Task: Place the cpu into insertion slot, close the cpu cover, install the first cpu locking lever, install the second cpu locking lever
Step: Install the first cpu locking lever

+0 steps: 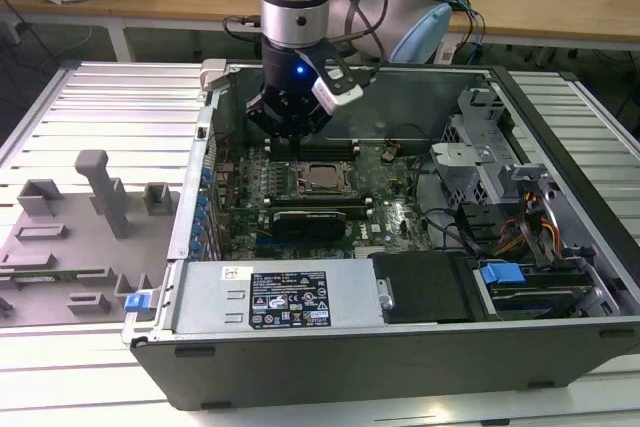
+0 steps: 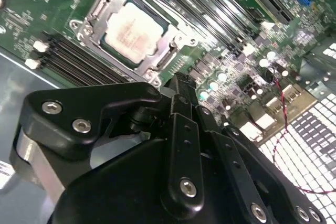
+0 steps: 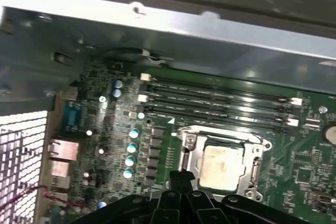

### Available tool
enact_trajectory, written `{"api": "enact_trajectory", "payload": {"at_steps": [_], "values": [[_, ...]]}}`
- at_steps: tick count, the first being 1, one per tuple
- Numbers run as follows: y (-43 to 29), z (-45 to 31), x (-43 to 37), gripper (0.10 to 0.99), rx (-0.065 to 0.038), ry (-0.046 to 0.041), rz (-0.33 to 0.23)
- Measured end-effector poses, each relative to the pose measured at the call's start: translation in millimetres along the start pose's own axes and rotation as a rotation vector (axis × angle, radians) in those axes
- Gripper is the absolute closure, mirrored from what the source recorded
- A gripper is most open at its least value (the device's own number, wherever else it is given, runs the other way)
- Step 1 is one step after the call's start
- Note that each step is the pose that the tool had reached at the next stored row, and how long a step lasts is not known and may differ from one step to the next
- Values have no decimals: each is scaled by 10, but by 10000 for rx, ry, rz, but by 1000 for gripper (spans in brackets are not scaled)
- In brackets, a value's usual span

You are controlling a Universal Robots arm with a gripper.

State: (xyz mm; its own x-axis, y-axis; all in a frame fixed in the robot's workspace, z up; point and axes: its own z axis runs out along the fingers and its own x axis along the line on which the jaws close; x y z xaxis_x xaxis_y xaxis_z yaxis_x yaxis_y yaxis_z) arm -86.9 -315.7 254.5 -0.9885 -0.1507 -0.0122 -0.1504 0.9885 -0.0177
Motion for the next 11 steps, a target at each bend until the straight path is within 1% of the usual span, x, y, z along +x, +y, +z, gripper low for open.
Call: {"api": "enact_trajectory", "payload": {"at_steps": [2,4,6,8,11], "values": [[11,-1,73,980,-2,-2,-1],[15,-2,101,980,-16,-6,0],[17,-10,112,980,-27,-12,0],[16,-36,112,980,-26,-28,-1],[16,-94,111,980,-21,-66,0]]}}
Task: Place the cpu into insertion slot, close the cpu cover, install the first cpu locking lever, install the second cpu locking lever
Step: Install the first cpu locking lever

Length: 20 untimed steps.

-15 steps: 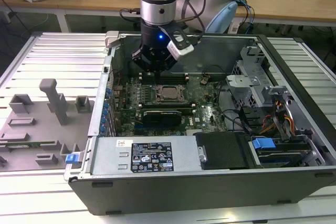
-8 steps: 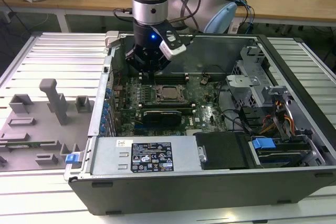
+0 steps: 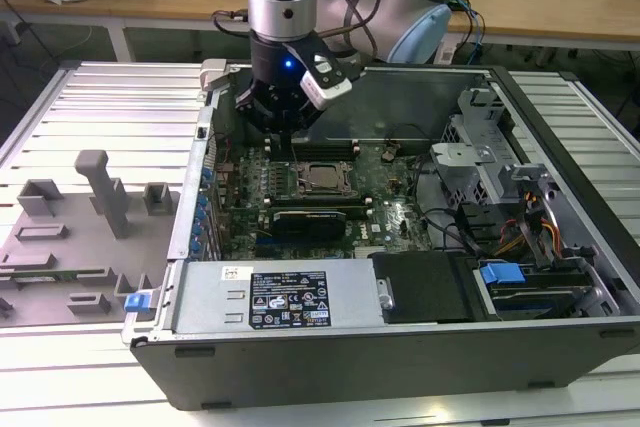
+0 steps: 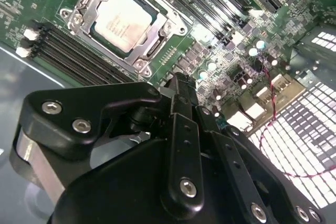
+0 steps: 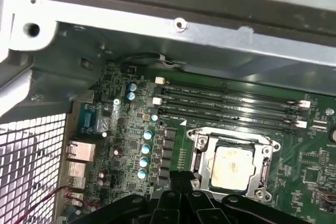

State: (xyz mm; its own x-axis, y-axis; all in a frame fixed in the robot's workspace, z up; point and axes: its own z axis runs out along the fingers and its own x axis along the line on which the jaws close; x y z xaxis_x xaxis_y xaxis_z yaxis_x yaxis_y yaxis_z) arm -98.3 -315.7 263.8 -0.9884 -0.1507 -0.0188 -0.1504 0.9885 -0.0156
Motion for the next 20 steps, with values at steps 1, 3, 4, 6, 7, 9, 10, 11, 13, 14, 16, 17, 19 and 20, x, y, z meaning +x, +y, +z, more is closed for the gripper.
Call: {"api": "enact_trajectory", "payload": {"at_steps": [1,3,4,6,7,9,10,11,13,14,16,17,19,20], "values": [[0,-20,0,980,3,-13,0],[0,-24,0,980,2,-19,0],[0,-24,-1,980,2,-19,1],[0,-26,6,980,-3,-19,3],[2,-26,15,980,-43,-28,2],[4,-26,32,980,-111,-44,4],[6,-26,45,980,-161,-54,5],[8,-26,52,980,-203,-61,5],[10,-26,68,980,-365,-87,7],[11,-26,78,980,-551,-119,11],[14,-26,93,980,-1001,-192,23],[15,-27,100,980,-1348,-247,32],[16,-27,106,980,-1687,-301,39],[16,-27,107,980,-1852,-326,43]]}}
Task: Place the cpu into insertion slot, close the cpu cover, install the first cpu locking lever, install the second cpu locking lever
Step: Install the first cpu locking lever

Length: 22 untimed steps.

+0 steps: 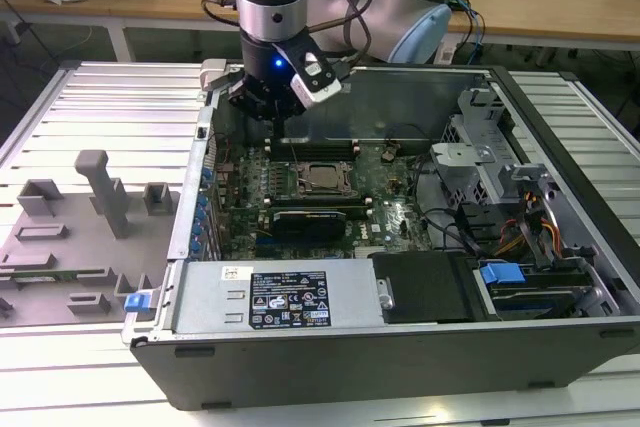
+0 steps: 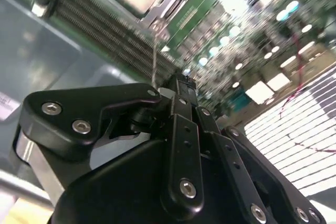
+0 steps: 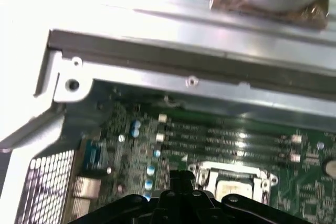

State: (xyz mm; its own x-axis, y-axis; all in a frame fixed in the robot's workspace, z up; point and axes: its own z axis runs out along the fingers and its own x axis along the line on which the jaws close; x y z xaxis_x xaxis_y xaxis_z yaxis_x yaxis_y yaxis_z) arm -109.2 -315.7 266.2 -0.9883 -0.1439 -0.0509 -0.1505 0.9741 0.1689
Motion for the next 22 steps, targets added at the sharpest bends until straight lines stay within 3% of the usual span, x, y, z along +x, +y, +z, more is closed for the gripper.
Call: {"api": "enact_trajectory", "payload": {"at_steps": [2,4,11,22], "values": [[0,2,2,980,-263,-41,6],[-3,23,3,980,-343,-56,10],[-19,84,-25,980,-358,-56,9],[-62,115,-279,980,-358,-56,9]]}}
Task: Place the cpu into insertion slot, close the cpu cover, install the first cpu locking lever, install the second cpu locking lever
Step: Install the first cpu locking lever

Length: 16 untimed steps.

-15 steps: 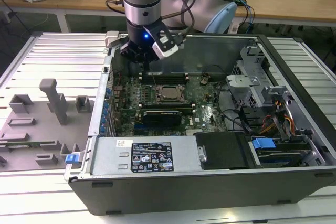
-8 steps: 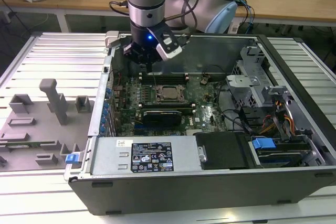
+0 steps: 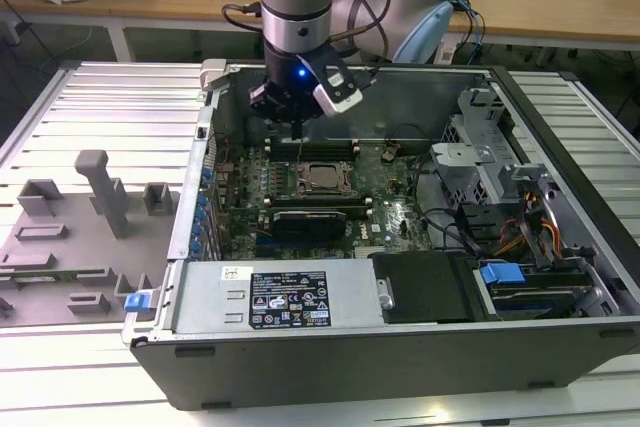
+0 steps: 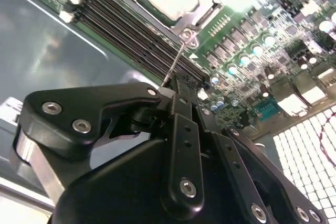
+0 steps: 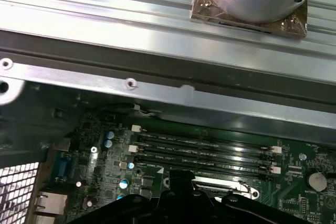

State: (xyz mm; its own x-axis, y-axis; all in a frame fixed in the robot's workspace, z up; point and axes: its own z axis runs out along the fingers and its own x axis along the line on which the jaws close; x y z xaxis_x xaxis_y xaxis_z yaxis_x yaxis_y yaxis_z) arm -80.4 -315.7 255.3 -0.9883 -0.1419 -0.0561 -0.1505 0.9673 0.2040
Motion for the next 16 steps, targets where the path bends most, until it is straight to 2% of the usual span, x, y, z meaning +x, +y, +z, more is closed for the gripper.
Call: {"api": "enact_trajectory", "payload": {"at_steps": [8,10,11,15,16], "values": [[-24,11,-144,980,0,0,1],[-34,15,-206,980,0,0,0],[-42,18,-261,980,0,0,1],[-45,19,-281,980,0,-4,0],[-45,23,-277,980,21,-128,-28]]}}
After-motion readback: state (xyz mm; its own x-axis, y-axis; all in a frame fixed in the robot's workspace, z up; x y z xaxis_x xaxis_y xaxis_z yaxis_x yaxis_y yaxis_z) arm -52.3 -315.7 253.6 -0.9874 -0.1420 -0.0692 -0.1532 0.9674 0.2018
